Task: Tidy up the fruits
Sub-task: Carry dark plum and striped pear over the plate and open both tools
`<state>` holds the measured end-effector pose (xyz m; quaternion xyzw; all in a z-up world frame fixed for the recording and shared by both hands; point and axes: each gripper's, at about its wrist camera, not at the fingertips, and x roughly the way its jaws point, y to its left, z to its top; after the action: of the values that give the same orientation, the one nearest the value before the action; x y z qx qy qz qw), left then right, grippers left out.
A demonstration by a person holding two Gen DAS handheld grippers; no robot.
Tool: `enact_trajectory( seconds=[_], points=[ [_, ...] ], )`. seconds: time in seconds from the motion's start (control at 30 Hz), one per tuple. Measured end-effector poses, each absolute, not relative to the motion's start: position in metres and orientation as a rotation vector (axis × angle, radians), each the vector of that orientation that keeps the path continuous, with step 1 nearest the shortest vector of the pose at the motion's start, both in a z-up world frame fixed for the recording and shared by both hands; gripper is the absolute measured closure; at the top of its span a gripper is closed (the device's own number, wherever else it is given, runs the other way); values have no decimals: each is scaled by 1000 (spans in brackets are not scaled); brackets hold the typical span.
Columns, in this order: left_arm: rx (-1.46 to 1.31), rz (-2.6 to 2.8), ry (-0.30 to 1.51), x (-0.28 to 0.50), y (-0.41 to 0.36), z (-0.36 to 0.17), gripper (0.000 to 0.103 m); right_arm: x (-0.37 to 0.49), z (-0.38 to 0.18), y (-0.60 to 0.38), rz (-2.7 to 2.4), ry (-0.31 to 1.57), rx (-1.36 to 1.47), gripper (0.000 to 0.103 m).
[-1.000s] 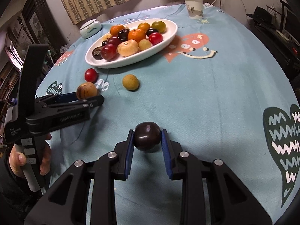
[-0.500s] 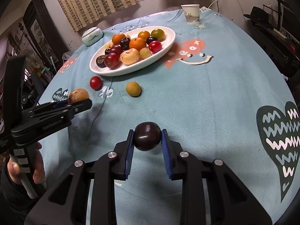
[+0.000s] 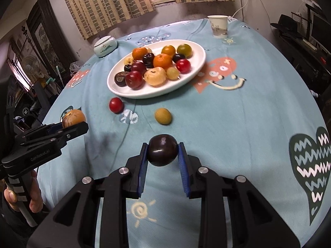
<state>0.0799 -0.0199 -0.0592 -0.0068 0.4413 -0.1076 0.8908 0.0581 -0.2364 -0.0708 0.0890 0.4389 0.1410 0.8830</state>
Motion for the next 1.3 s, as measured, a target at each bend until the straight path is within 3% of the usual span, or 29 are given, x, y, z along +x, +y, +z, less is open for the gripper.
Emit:
enact_trajectory(
  seconds=[0.27, 0.53, 0.73, 1.07, 1.17, 1.23, 1.3],
  points=[
    [-17, -215, 921, 106, 0, -46, 63, 86, -56, -210, 320, 912, 120, 74],
    [-6, -235, 946, 212, -24, -12, 63, 163, -17, -191, 362, 813, 75, 74],
    [-16, -209, 1021, 281, -38, -32, 63, 218, -42, -192, 377, 895, 67, 74],
    [-32, -205, 1056, 311, -40, -51, 61, 240, -60, -171, 452, 924, 28, 74],
    [-18, -202, 1046, 312, -41, -50, 53, 244, -64, -167, 439, 928, 25, 74],
    [-11, -193, 1023, 310, -40, -45, 40, 245, -63, -164, 420, 912, 7, 74],
    [-17, -187, 1001, 307, -36, -37, 38, 245, -64, -161, 397, 919, -29, 74]
  ],
)
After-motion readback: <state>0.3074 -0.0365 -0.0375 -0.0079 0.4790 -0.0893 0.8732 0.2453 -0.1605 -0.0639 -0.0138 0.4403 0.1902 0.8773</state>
